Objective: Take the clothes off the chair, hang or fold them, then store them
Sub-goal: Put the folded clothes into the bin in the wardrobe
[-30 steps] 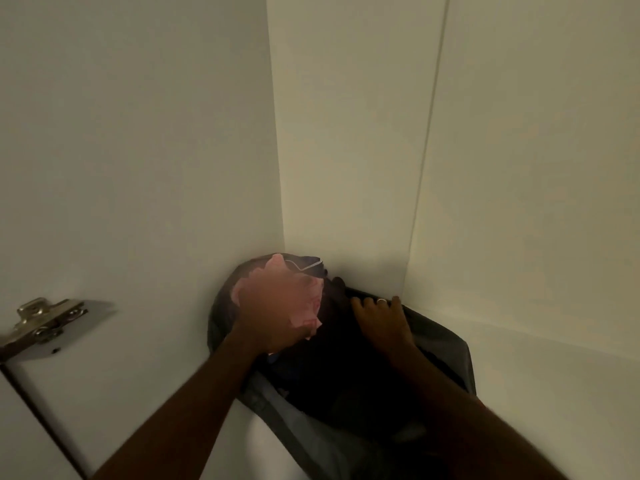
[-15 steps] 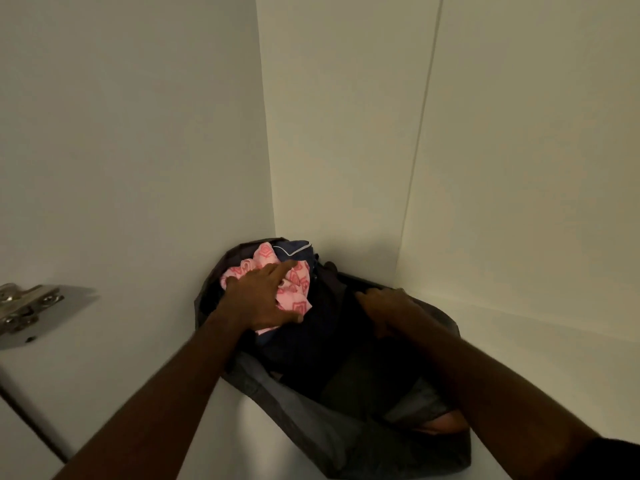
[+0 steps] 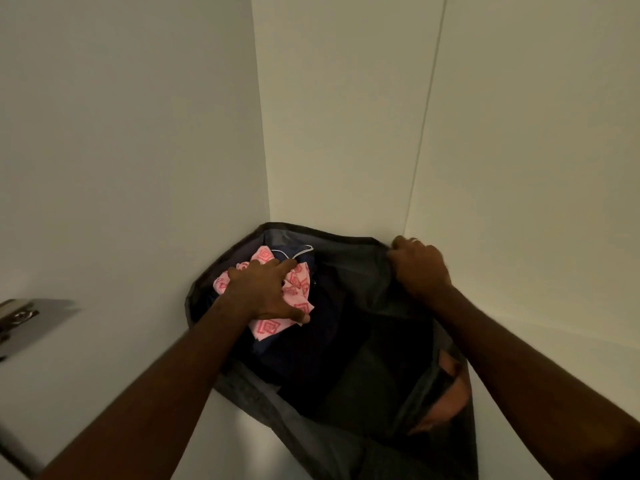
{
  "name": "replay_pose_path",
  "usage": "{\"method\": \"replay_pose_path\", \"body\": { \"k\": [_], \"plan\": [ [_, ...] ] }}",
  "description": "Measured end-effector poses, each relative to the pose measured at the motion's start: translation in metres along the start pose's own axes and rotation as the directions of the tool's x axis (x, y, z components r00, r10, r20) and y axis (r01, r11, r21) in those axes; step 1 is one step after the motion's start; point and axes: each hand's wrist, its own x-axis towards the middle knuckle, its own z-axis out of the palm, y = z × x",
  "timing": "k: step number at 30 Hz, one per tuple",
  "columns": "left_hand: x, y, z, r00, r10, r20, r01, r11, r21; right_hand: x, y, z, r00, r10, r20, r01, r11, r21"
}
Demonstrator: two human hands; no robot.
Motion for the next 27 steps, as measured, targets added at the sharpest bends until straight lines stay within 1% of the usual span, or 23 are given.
{"method": "replay_pose_path", "body": {
  "k": [1,2,3,6,7,8,10,12,13,14,15,16,17,18,19,20,21,22,23,24,25,26,27],
  "plan": [
    [0.001,0.0,0.0,1.0,0.003,0.006,-0.003,1.0,0.004,0.0,-0.008,0.004,0.993,-0.111,0.049,0.114,0.991,-0.073],
    [0.004,0.0,0.0,1.0,0.005,0.012,-0.005,1.0,0.008,0.002,-0.016,0.007,0.98,-0.179,0.091,0.189,0.975,-0.119],
    [0.005,0.001,-0.001,1.0,0.008,0.016,-0.008,1.0,0.027,0.005,-0.023,0.009,0.974,-0.195,0.115,0.21,0.968,-0.138],
    [0.008,0.012,-0.001,0.999,0.043,-0.025,-0.039,0.988,0.151,0.022,-0.039,-0.002,0.988,-0.088,0.126,0.102,0.988,-0.112],
    [0.008,0.016,0.001,0.998,0.048,-0.03,-0.042,0.986,0.16,0.029,-0.041,-0.006,0.989,-0.054,0.14,0.067,0.994,-0.089],
    [0.008,0.018,0.004,0.999,0.043,-0.021,-0.04,0.99,0.134,0.035,-0.039,-0.01,0.986,-0.042,0.159,0.052,0.997,-0.064],
    [0.012,0.013,0.011,1.0,0.011,0.015,-0.012,1.0,0.022,0.043,-0.027,-0.017,0.979,-0.038,0.202,0.049,0.998,-0.051],
    [0.019,0.0,0.014,1.0,-0.013,0.02,0.014,0.997,-0.074,0.042,-0.009,-0.023,0.98,-0.008,0.2,0.02,0.998,-0.06],
    [0.023,-0.005,0.015,1.0,-0.017,0.019,0.018,0.996,-0.091,0.039,-0.002,-0.028,0.985,0.002,0.174,0.011,0.997,-0.071],
    [0.026,-0.006,0.016,1.0,-0.017,0.021,0.019,0.995,-0.094,0.033,0.002,-0.032,0.991,-0.023,0.134,0.035,0.995,-0.091],
    [0.03,-0.006,0.018,1.0,-0.015,0.026,0.017,0.995,-0.093,0.022,0.003,-0.035,0.99,-0.088,0.109,0.1,0.989,-0.106],
    [0.033,-0.004,0.017,0.999,-0.012,0.03,0.014,0.997,-0.079,0.01,0.0,-0.038,0.976,-0.194,0.095,0.201,0.977,-0.068],
    [0.032,0.0,0.018,0.999,-0.006,0.035,0.008,0.999,-0.052,-0.009,-0.005,-0.039,0.949,-0.295,0.11,0.292,0.955,0.044],
    [0.031,0.005,0.017,1.0,-0.006,0.021,0.006,1.0,-0.007,-0.03,-0.012,-0.037,0.912,-0.381,0.154,0.353,0.918,0.182],
    [0.028,0.011,0.017,1.0,-0.01,-0.014,0.011,0.998,0.059,-0.052,-0.021,-0.036,0.864,-0.452,0.223,0.382,0.876,0.296],
    [0.022,0.02,0.015,0.998,-0.02,-0.066,0.029,0.99,0.135,-0.074,-0.028,-0.033,0.806,-0.499,0.318,0.4,0.855,0.329],
    [0.016,0.031,0.012,0.991,-0.018,-0.135,0.047,0.976,0.213,-0.092,-0.034,-0.032,0.743,-0.513,0.429,0.418,0.857,0.302],
    [0.008,0.045,0.01,0.978,0.023,-0.205,0.037,0.959,0.283,-0.107,-0.037,-0.03,0.691,-0.486,0.536,0.424,0.872,0.244],
    [0.002,0.059,0.011,0.963,0.098,-0.251,-0.009,0.942,0.334,-0.117,-0.039,-0.03,0.644,-0.442,0.624,0.432,0.884,0.18],
    [-0.004,0.072,0.015,0.951,0.183,-0.249,-0.081,0.925,0.371,-0.124,-0.038,-0.029,0.615,-0.403,0.677,0.443,0.888,0.126],
    [-0.009,0.081,0.022,0.95,0.246,-0.191,-0.152,0.902,0.405,-0.128,-0.035,-0.032,0.602,-0.363,0.711,0.444,0.892,0.079],
    [-0.011,0.085,0.031,0.956,0.275,-0.106,-0.201,0.87,0.45,-0.13,-0.03,-0.034,0.61,-0.329,0.721,0.439,0.898,0.037],
    [-0.014,0.083,0.04,0.963,0.269,-0.029,-0.218,0.833,0.508,-0.133,-0.025,-0.039,0.626,-0.297,0.721,0.431,0.902,-0.002]
  ]
}}
